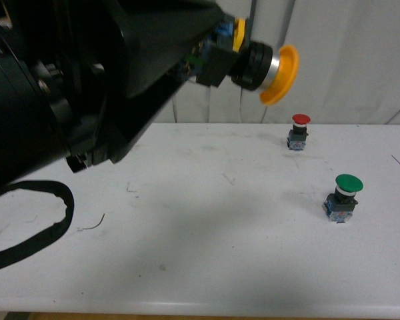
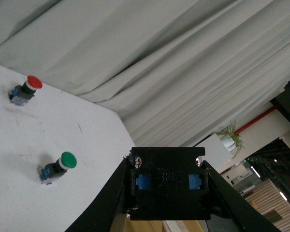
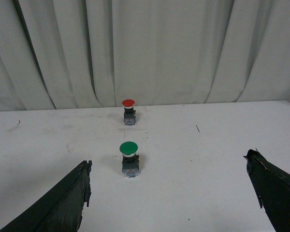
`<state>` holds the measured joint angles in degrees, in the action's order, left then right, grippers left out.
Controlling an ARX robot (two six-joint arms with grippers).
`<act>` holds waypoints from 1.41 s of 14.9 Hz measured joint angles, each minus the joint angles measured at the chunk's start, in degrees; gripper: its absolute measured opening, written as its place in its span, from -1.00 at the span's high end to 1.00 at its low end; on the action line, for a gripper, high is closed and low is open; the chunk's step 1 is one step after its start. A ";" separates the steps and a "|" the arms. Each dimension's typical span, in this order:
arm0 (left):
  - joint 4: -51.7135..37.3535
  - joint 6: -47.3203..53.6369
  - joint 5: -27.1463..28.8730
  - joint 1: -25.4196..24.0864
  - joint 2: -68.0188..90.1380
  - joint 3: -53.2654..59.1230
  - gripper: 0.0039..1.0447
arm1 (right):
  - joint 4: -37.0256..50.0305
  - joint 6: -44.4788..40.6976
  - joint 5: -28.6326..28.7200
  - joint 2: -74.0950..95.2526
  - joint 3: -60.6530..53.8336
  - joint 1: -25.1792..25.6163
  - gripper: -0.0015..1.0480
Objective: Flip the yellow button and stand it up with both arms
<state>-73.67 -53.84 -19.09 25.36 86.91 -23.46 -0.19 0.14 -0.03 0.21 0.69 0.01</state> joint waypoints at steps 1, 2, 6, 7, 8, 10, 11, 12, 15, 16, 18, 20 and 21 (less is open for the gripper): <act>0.37 -0.96 0.48 -0.09 1.60 0.00 0.31 | 0.00 0.00 0.00 0.00 0.00 0.00 -0.87; 0.26 -1.73 1.05 -0.33 2.23 0.00 0.31 | 0.00 0.00 0.00 0.00 0.00 0.00 -0.87; 0.24 -2.69 1.51 -0.28 2.23 0.00 0.31 | 0.07 0.00 0.04 0.00 -0.02 0.02 -0.87; 0.24 -2.71 1.86 -0.28 2.19 0.00 0.31 | 12.68 -1.07 11.13 3.96 -0.24 4.63 -0.87; 0.24 -2.69 1.88 -0.26 2.08 0.00 0.31 | 23.65 -1.25 17.66 12.98 -0.11 5.81 -0.87; 0.17 -2.69 1.57 -0.33 1.68 -0.26 0.31 | 47.04 -1.66 15.85 36.48 1.70 -1.25 -0.87; 0.15 -2.67 1.57 -0.31 1.68 -0.50 0.31 | 54.75 -1.68 13.97 45.33 5.33 -3.30 -0.87; 0.13 -2.64 1.44 -0.28 1.55 -0.83 0.31 | 61.77 -1.44 11.96 54.77 10.82 -5.79 -0.87; 0.11 -2.62 1.38 -0.59 1.05 -0.96 0.31 | 67.56 8.09 17.73 75.19 20.39 -8.66 -0.87; 0.13 -2.56 1.25 -0.63 1.01 -0.96 0.31 | 71.52 13.55 20.96 77.53 21.07 -8.66 -0.87; 0.13 -2.25 1.03 -0.63 1.03 -1.01 0.31 | 74.25 29.83 29.20 82.18 21.57 -9.57 -0.87; 0.13 -2.23 1.01 -0.61 1.11 -1.38 0.31 | 73.37 43.69 32.26 87.21 21.29 -11.39 -0.87; 0.13 -2.21 1.03 -0.61 1.25 -1.51 0.31 | 73.55 52.68 33.29 88.48 21.27 -12.41 -0.87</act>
<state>-73.54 -56.05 -18.06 24.75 88.16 -24.97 73.36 52.82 33.26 88.68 21.96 -12.40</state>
